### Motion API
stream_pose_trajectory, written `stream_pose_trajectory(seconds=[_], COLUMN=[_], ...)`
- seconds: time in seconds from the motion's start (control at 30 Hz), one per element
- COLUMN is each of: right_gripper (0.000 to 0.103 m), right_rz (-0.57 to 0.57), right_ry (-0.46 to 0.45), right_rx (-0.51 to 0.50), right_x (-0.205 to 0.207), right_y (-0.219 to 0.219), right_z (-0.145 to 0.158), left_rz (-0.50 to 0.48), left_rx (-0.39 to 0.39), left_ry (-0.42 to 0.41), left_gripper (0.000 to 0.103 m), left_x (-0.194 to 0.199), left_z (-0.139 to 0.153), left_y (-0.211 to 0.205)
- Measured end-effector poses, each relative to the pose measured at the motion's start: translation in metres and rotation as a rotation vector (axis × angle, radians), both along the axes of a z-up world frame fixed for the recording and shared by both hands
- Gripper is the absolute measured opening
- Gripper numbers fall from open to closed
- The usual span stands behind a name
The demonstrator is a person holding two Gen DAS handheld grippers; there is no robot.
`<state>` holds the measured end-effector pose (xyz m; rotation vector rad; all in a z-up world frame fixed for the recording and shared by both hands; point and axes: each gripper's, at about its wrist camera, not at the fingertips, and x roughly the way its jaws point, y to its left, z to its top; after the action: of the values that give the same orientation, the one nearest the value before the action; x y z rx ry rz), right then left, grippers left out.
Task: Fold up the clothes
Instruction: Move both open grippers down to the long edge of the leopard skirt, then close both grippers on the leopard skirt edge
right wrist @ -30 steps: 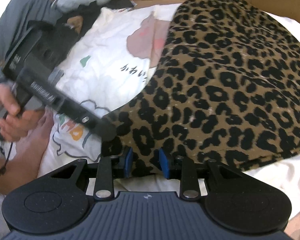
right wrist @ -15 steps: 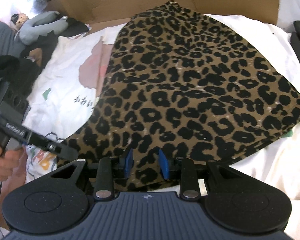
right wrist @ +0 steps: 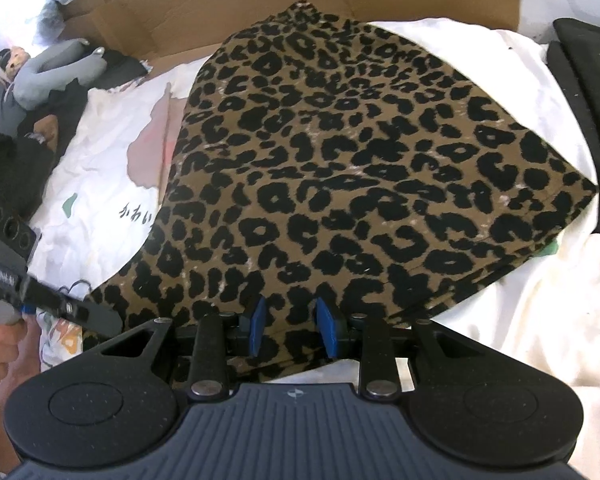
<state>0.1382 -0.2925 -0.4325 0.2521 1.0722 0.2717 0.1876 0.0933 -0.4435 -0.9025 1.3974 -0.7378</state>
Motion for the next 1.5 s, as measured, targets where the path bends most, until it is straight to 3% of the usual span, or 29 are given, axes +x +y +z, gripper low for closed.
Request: stream_pose_trajectory(seconds=[0.1, 0.17, 0.2, 0.23, 0.57, 0.9, 1.1, 1.5], right_gripper=[0.035, 0.035, 0.035, 0.035, 0.036, 0.037, 0.037, 0.038], right_rz=[-0.035, -0.066, -0.083, -0.101, -0.245, -0.436, -0.4, -0.154], right_ry=[-0.007, -0.007, -0.008, -0.009, -0.037, -0.035, -0.043, 0.009], right_rx=[-0.005, -0.005, -0.006, -0.008, -0.028, -0.028, -0.061, -0.093], right_x=[0.002, 0.003, 0.004, 0.004, 0.006, 0.011, 0.029, 0.065], right_y=[-0.009, -0.017, -0.021, -0.026, -0.068, -0.14, -0.157, -0.139], right_z=[0.001, 0.002, 0.002, 0.002, 0.006, 0.003, -0.003, -0.014], left_rz=[-0.038, -0.035, -0.031, -0.029, -0.037, -0.042, -0.046, -0.028], left_rx=[-0.001, 0.0, 0.0, 0.001, 0.031, 0.116, 0.161, 0.201], left_ry=[0.002, 0.014, 0.028, 0.038, 0.015, -0.004, -0.012, -0.036], left_gripper=[0.036, 0.028, 0.016, 0.012, 0.006, 0.005, 0.005, 0.005], left_x=[-0.006, -0.007, -0.007, -0.007, -0.008, -0.004, -0.001, 0.002], left_z=[-0.001, -0.003, -0.005, -0.006, 0.008, 0.026, 0.031, 0.036], left_y=[-0.007, -0.007, -0.006, -0.005, 0.0, 0.016, 0.022, 0.033])
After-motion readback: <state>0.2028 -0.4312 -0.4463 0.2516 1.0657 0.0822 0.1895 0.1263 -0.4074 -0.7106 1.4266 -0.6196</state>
